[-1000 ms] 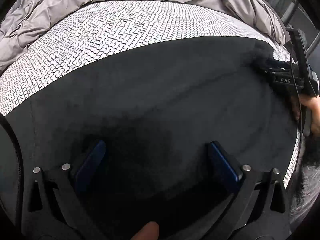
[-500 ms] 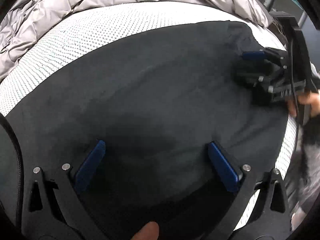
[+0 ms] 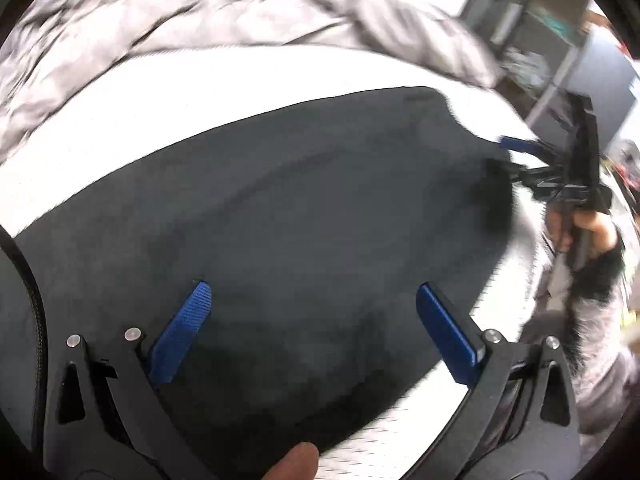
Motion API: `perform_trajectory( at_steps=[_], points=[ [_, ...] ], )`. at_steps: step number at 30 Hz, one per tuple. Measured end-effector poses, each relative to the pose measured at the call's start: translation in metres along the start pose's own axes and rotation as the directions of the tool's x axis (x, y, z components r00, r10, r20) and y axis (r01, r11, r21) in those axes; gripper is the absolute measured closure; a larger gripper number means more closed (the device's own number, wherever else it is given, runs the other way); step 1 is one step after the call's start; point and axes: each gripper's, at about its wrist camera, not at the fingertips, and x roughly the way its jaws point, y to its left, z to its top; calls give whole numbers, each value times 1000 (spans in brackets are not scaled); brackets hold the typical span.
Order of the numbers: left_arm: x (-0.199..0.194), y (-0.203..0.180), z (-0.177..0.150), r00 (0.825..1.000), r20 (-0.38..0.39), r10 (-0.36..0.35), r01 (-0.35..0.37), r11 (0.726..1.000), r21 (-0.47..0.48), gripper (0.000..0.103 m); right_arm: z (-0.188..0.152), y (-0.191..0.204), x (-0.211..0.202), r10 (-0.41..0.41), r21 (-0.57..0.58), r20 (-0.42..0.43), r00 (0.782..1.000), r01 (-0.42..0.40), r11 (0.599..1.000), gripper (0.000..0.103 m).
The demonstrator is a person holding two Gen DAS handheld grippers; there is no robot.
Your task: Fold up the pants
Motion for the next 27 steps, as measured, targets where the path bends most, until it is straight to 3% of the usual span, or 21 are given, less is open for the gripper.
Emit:
perform_trajectory(
  at_steps=[2,4,7,9,11,13,14,15,18,21,23,25,27],
  points=[
    [12,-21,-4,999,-32,1,1,998,65,1,4,32,0,93,-89,24,995,-91,992,2],
    [31,-31,-8,994,-95,51,-40,993,111,1,2,63,21,162,-168,-39,986,-166,972,2],
    [44,-22,-16,986,-144,87,-71,991,112,1,-13,74,56,76,-263,-158,984,-116,958,3],
    [38,-13,-17,985,-142,93,-79,991,105,1,-17,55,52,97,-222,-166,981,-133,966,3],
    [31,-1,-21,982,-151,115,-101,990,99,1,-22,13,37,26,-166,-147,989,-50,985,4],
    [27,9,-23,980,-154,124,-110,989,100,1,-29,-13,29,47,-100,-145,988,-62,993,4],
    [23,13,-25,982,-147,121,-107,990,96,1,-33,-24,28,-59,-98,-138,989,46,994,2],
    [20,16,-26,983,-143,116,-104,990,91,1,-35,-32,29,-116,-90,-142,983,104,991,2],
    [6,28,-25,990,-113,86,-81,996,43,1,-29,-42,28,-67,-1,-135,989,67,998,2],
    [-14,49,-16,997,-20,71,-72,996,-51,1,-11,-28,10,6,6,-27,1000,-6,1000,2],
    [-14,66,-10,995,-4,96,-96,988,-120,1,3,-4,10,83,17,27,996,-83,996,2],
    [-1,83,-3,990,-29,140,-143,971,-194,1,14,16,29,112,40,-5,994,-112,993,2],
    [11,91,1,988,-62,138,-149,961,-233,1,25,44,58,134,39,-77,988,-132,991,2]
  ],
)
